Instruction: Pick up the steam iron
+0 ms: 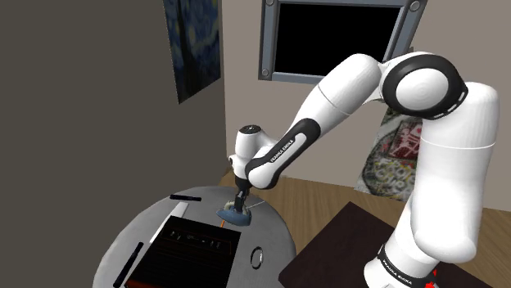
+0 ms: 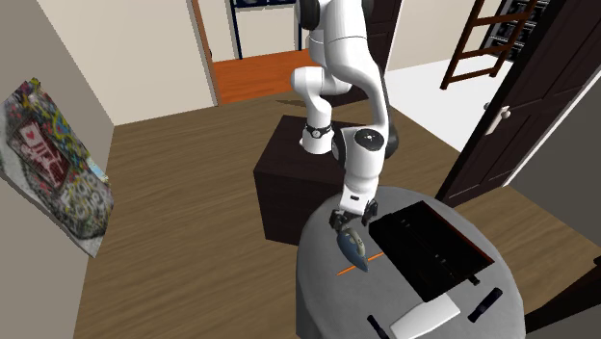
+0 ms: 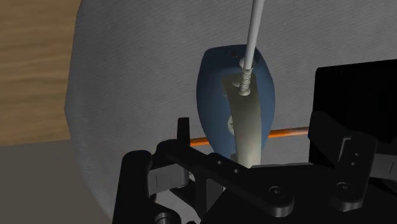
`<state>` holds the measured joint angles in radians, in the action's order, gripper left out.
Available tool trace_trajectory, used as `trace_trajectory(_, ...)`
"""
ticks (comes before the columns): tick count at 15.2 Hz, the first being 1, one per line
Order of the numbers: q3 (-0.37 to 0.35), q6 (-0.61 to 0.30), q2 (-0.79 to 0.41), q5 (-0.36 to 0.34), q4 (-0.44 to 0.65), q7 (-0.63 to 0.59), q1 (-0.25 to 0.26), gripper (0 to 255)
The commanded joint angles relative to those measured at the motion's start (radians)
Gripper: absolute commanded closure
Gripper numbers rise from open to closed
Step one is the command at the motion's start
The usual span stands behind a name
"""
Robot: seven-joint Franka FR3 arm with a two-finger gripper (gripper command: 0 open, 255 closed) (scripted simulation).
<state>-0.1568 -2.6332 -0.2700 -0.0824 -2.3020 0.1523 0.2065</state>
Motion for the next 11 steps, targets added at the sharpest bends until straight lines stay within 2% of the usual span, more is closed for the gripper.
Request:
trace_trajectory(1,0.005,-0.028,-0.027,-0.010,-0.001,-0.008,0.004,0)
trace_trajectory(3,0.006,-0.034,-0.034,-0.012,0.000,-0.010,0.005,0)
trace_trajectory(4,0.007,-0.034,-0.036,-0.013,0.002,-0.009,0.005,255)
trace_trajectory(11,0.007,-0.034,-0.037,-0.013,0.003,-0.009,0.005,255)
